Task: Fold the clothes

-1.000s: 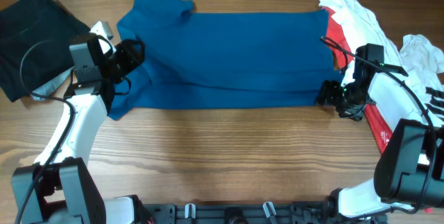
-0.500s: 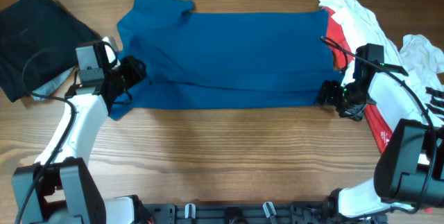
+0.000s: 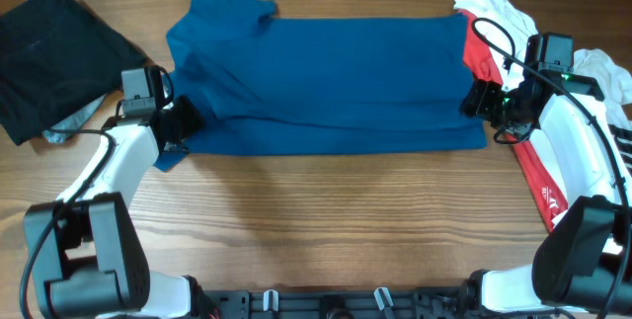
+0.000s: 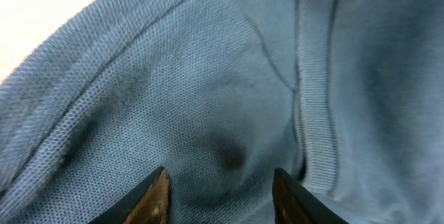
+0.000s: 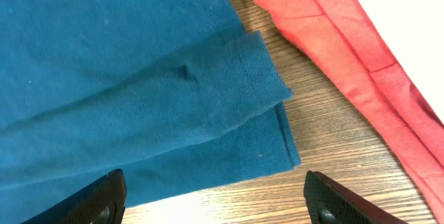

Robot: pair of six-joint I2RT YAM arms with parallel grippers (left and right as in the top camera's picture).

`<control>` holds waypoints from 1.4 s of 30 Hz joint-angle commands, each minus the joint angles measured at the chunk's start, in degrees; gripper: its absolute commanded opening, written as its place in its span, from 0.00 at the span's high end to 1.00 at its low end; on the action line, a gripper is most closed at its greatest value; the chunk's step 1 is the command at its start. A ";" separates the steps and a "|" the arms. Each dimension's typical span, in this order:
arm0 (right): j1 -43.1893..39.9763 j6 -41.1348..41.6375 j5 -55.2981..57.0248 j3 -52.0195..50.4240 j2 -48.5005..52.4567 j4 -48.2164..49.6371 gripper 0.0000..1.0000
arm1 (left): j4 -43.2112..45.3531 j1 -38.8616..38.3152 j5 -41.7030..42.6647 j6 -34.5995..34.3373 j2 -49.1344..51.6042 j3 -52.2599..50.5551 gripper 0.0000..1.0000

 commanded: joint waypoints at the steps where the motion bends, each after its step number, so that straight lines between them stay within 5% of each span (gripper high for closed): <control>1: 0.15 0.55 1.46 0.66 0.85 0.13 0.19 | -0.07 -0.22 -1.18 0.94 2.69 0.20 0.52; 7: 0.17 0.68 1.46 0.63 4.57 0.48 0.40 | 0.04 -0.22 -1.20 0.94 5.27 0.20 0.52; 19: 0.17 2.71 0.61 0.66 12.28 5.57 0.43 | 2.47 -0.22 -1.11 0.94 8.20 0.20 0.53; 24: 0.17 2.64 0.59 0.63 13.31 6.03 0.47 | 6.29 -0.33 7.56 2.27 8.09 0.22 0.56; 29: 0.17 2.69 0.59 0.66 13.31 6.47 0.89 | 6.05 -0.33 8.26 2.25 7.78 0.22 0.57; 31: 0.17 2.67 0.59 0.66 13.31 6.60 0.96 | 5.95 -0.33 8.26 2.25 7.48 0.22 0.58; 37: 0.17 2.64 0.57 0.66 13.29 6.51 0.96 | 2.99 -0.31 5.29 2.27 4.17 0.22 0.62; 42: 0.15 3.76 -0.59 0.85 13.25 6.88 0.96 | -2.80 -0.31 -6.38 2.27 1.22 0.20 0.67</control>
